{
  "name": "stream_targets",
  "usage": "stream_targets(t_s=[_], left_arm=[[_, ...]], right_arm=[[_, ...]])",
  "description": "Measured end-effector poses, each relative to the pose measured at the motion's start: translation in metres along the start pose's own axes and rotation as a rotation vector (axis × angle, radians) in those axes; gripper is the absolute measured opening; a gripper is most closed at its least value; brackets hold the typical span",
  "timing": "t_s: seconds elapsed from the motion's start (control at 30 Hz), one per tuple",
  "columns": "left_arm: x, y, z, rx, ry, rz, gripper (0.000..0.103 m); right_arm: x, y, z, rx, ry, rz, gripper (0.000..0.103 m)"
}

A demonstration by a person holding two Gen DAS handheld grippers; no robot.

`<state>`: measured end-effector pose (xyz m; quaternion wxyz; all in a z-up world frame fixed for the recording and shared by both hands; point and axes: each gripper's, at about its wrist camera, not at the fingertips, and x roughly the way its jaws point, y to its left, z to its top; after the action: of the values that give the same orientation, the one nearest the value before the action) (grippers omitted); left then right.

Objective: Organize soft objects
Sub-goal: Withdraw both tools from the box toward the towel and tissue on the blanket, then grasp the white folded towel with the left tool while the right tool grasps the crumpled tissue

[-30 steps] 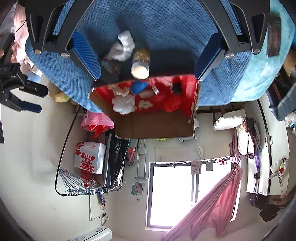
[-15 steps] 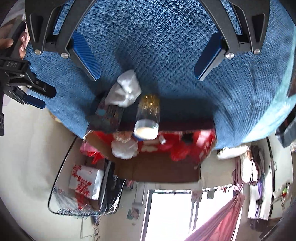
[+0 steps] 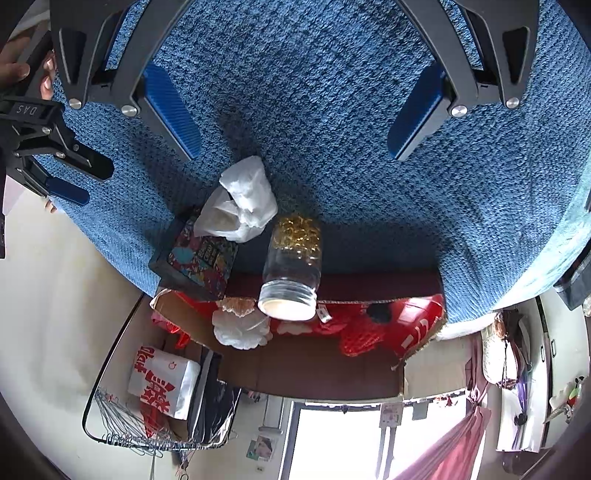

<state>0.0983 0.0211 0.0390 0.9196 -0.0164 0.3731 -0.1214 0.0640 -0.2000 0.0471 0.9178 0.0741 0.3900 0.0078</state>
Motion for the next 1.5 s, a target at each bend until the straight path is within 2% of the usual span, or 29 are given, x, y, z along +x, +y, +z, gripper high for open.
stream_targets(t_s=[0.17, 0.27, 0.37, 0.4, 0.47, 0.5, 0.53, 0.6, 0.8, 0.9, 0.97, 1.03, 1.1, 1.2, 1.33, 1.5], left_arm=[[0.013, -0.007, 0.017, 0.007, 0.032, -0.050, 0.102], [0.023, -0.016, 0.028, 0.049, 0.054, -0.056, 0.091], [0.036, -0.022, 0.033, 0.089, 0.095, -0.059, 0.075], [0.040, -0.023, 0.033, 0.090, 0.105, -0.066, 0.066], [0.044, -0.022, 0.033, 0.090, 0.123, -0.091, 0.045], [0.046, -0.021, 0.033, 0.090, 0.130, -0.106, 0.024], [0.046, -0.019, 0.033, 0.084, 0.134, -0.120, 0.018], [0.041, -0.015, 0.032, 0.091, 0.118, -0.113, 0.016], [0.011, 0.006, 0.032, 0.123, 0.061, -0.025, 0.015], [0.006, 0.022, 0.029, 0.120, 0.058, 0.009, 0.017], [0.011, 0.032, 0.024, 0.109, 0.080, 0.010, 0.027], [0.014, 0.040, 0.019, 0.087, 0.092, -0.004, 0.054], [0.015, 0.045, 0.015, 0.070, 0.088, -0.022, 0.066], [0.015, 0.050, 0.013, 0.059, 0.086, -0.041, 0.067], [0.017, 0.053, 0.012, 0.050, 0.097, -0.064, 0.067], [0.021, 0.054, 0.012, 0.039, 0.108, -0.091, 0.071]], right_arm=[[-0.001, -0.006, 0.009, -0.006, 0.018, 0.033, 0.096], [0.000, -0.009, 0.019, -0.026, 0.016, 0.026, 0.096], [0.001, -0.013, 0.027, -0.030, 0.012, 0.032, 0.096], [0.002, -0.014, 0.029, -0.029, 0.012, 0.038, 0.096], [0.004, -0.016, 0.033, -0.028, 0.012, 0.047, 0.096], [0.005, -0.016, 0.034, -0.028, 0.014, 0.049, 0.096], [0.007, -0.016, 0.035, -0.029, 0.016, 0.053, 0.096], [0.009, -0.015, 0.037, -0.031, 0.019, 0.061, 0.096], [0.015, -0.001, 0.042, -0.036, 0.021, 0.126, 0.096], [0.017, 0.017, 0.044, -0.062, 0.018, 0.193, 0.096], [0.019, 0.031, 0.045, -0.097, 0.019, 0.228, 0.096], [0.022, 0.047, 0.045, -0.148, 0.019, 0.256, 0.096], [0.024, 0.061, 0.044, -0.197, 0.021, 0.283, 0.096], [0.029, 0.080, 0.044, -0.277, 0.029, 0.316, 0.096], [0.046, 0.098, 0.050, -0.390, 0.067, 0.278, 0.095], [0.070, 0.111, 0.053, -0.466, 0.129, 0.243, 0.081]])
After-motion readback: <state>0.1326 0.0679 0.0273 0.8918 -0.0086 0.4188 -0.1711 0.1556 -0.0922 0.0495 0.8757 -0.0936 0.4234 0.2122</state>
